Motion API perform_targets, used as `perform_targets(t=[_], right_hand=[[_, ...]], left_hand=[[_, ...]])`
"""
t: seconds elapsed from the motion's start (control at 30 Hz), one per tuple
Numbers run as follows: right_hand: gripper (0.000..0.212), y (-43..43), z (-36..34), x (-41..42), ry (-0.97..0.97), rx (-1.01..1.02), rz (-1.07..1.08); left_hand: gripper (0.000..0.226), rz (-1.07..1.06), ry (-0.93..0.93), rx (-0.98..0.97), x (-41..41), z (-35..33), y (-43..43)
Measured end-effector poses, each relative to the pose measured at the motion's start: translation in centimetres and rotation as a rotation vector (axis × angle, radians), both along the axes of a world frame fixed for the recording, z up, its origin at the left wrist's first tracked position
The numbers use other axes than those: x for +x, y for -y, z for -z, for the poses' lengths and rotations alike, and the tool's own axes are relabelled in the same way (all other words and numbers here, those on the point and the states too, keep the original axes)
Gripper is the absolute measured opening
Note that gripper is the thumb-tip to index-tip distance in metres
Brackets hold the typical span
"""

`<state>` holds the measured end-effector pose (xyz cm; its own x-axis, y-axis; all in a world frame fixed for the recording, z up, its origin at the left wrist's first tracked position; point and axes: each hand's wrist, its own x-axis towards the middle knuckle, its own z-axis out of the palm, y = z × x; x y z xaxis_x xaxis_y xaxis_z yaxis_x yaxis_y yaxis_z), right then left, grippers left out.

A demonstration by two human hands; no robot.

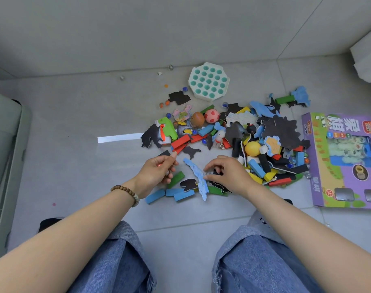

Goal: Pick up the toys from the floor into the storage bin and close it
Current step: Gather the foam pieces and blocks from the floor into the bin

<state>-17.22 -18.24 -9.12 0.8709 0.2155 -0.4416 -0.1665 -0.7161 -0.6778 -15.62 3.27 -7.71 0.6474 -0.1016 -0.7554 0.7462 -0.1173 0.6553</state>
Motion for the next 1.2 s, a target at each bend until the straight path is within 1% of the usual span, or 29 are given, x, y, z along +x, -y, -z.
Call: perform_targets(t=[0.13,0.2,0.27,0.33,0.4,0.43,0.47,0.5,0.53,0.6,0.7,0.77,0.83,0.93,1.07,1.1,1.13,1.17,1.2], right_hand=[[0.014,0.6,0.7,-0.2,-0.019,0.058,0.065],[0.011,0.5,0.8,-0.4,-0.012,0.050,0.071],[0.009,0.1,0.5,-0.3,-0.041,0.084,0.174],[0.016,-0.3,-0.4,0.2,-0.163,0.265,0.426],[0.028,-0.7,-1.6,1.1,-0.369,0.543,0.636],[0.031,-0.9,-2.2,1.6,-0.447,0.672,0.692],[0.032,-1.1,-2.6,2.1,-0.485,0.768,0.719],[0.031,-1.4,-2.9,2.4,-0.491,0.818,0.727],[0.030,-1.9,-3.0,2.6,-0.476,0.823,0.731],[0.022,-2.8,-2.8,2.8,-0.387,0.728,0.742],[0.009,-3.6,-1.7,3.1,-0.108,0.459,0.711],[0.017,-3.5,-0.7,3.3,0.028,0.334,0.682],[0.023,-3.6,0.1,3.7,0.097,0.187,0.639],[0.020,-3.8,0.9,4.3,0.149,-0.043,0.553],[0.022,-4.0,0.6,4.4,0.192,-0.283,0.335],[0.023,-4.0,0.5,4.2,0.196,-0.327,0.284],[0.022,-4.0,0.5,4.2,0.192,-0.329,0.266],[0.019,-4.0,0.5,4.1,0.179,-0.267,0.292],[0.018,-4.1,0.5,4.1,0.141,-0.132,0.368]], left_hand=[[0.033,-0.008,0.004,-0.005,0.1,0.1,0.1],[0.033,-0.013,0.000,-0.005,0.1,0.1,0.0],[0.033,-0.021,0.002,-0.011,0.1,0.0,0.0],[0.032,-0.023,0.001,-0.010,0.1,0.0,-0.1],[0.032,-0.026,0.003,-0.014,0.2,-0.1,-0.2],[0.031,-0.030,0.005,-0.021,0.2,-0.1,-0.3],[0.030,-0.035,0.009,-0.028,0.3,-0.1,-0.3],[0.029,-0.043,0.013,-0.034,0.4,-0.2,-0.4],[0.029,-0.054,0.017,-0.040,0.5,-0.2,-0.5],[0.027,-0.081,0.021,-0.056,0.6,-0.3,-0.7],[0.027,-0.103,0.024,-0.060,0.8,-0.3,-1.0],[0.028,-0.105,0.021,-0.053,0.9,-0.4,-1.1],[0.029,-0.111,0.017,-0.049,1.1,-0.5,-1.2],[0.028,-0.125,0.025,-0.058,1.4,-0.5,-1.2],[0.030,-0.125,0.048,-0.037,1.7,-0.5,-1.1],[0.031,-0.124,0.054,-0.030,1.8,-0.6,-1.0],[0.031,-0.126,0.060,-0.028,1.9,-0.6,-1.0],[0.031,-0.129,0.064,-0.028,2.0,-0.6,-0.9],[0.031,-0.129,0.068,-0.026,2.1,-0.7,-0.9]])
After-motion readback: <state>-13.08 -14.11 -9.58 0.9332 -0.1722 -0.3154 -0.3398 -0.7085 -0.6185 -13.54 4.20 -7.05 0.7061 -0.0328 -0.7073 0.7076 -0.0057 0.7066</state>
